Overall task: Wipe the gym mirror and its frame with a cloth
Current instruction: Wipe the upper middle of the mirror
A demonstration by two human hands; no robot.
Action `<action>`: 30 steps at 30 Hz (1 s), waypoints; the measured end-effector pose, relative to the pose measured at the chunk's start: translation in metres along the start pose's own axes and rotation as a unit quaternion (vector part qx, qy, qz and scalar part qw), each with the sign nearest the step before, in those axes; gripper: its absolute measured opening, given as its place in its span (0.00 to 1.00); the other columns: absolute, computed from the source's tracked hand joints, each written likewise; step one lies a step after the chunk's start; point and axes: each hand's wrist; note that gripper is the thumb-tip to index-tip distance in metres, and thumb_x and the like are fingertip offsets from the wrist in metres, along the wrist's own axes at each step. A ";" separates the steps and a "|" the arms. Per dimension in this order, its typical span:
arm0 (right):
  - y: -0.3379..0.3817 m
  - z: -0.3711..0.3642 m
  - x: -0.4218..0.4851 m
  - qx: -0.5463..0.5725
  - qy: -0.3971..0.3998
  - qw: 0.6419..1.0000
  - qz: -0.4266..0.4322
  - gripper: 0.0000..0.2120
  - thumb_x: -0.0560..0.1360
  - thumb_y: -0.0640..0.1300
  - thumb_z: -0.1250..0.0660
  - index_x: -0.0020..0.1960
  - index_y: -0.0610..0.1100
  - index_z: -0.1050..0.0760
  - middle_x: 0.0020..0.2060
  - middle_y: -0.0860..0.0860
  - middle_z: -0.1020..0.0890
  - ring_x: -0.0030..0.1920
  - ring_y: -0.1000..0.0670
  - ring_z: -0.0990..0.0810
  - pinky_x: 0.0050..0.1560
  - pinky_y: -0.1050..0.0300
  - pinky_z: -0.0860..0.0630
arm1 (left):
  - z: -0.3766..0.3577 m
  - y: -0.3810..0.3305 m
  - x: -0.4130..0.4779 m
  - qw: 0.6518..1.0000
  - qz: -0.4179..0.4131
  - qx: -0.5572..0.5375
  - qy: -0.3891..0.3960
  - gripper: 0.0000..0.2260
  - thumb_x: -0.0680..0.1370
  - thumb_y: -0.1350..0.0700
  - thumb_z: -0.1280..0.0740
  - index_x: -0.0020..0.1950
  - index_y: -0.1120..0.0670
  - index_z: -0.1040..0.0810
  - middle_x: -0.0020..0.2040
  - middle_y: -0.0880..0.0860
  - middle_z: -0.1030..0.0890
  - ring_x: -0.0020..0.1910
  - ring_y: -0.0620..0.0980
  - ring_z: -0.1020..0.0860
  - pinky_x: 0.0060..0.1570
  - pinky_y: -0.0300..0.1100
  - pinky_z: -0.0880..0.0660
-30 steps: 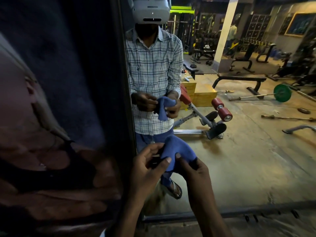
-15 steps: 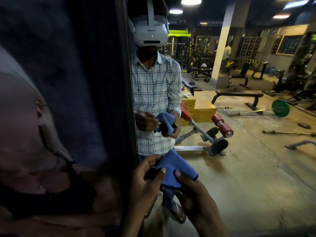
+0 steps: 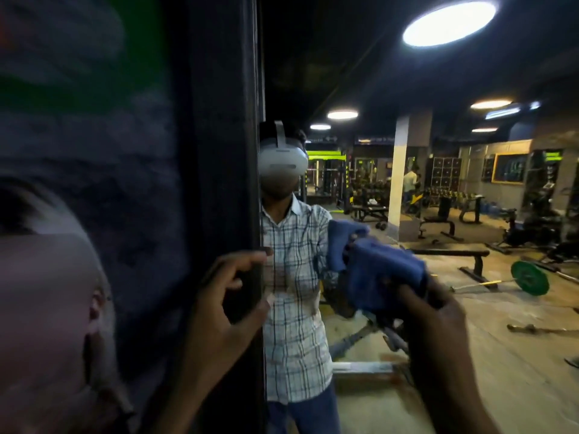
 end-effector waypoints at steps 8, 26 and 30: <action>0.107 -0.046 0.135 -0.249 -0.177 0.827 0.473 0.15 0.75 0.48 0.29 0.56 0.41 0.25 0.51 0.45 0.21 0.50 0.48 0.21 0.48 0.50 0.21 | 0.055 -0.015 0.113 0.933 -0.184 0.308 -0.021 0.37 0.70 0.57 0.19 0.77 0.52 0.28 0.80 0.49 0.37 0.78 0.52 0.36 0.76 0.45 0.38; 0.120 -0.158 0.131 -0.329 0.070 0.755 0.564 0.15 0.71 0.46 0.25 0.56 0.45 0.21 0.49 0.54 0.20 0.46 0.58 0.22 0.49 0.64 0.25 | 0.068 -0.006 0.146 0.890 -0.215 0.402 0.018 0.54 0.70 0.41 0.22 0.86 0.52 0.52 0.85 0.51 0.62 0.84 0.52 0.62 0.76 0.52 0.49; 0.138 -0.155 0.140 -0.336 0.051 0.753 0.563 0.16 0.71 0.42 0.23 0.57 0.42 0.22 0.49 0.52 0.20 0.48 0.57 0.24 0.47 0.71 0.30 | 0.068 -0.008 0.146 0.887 -0.222 0.404 0.012 0.54 0.70 0.36 0.25 0.86 0.54 0.51 0.85 0.52 0.60 0.84 0.52 0.61 0.78 0.52 0.47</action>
Point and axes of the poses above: each hand's wrist, its own x-axis towards the middle knuckle, its own z-axis out of the back of the hand, y = z × x
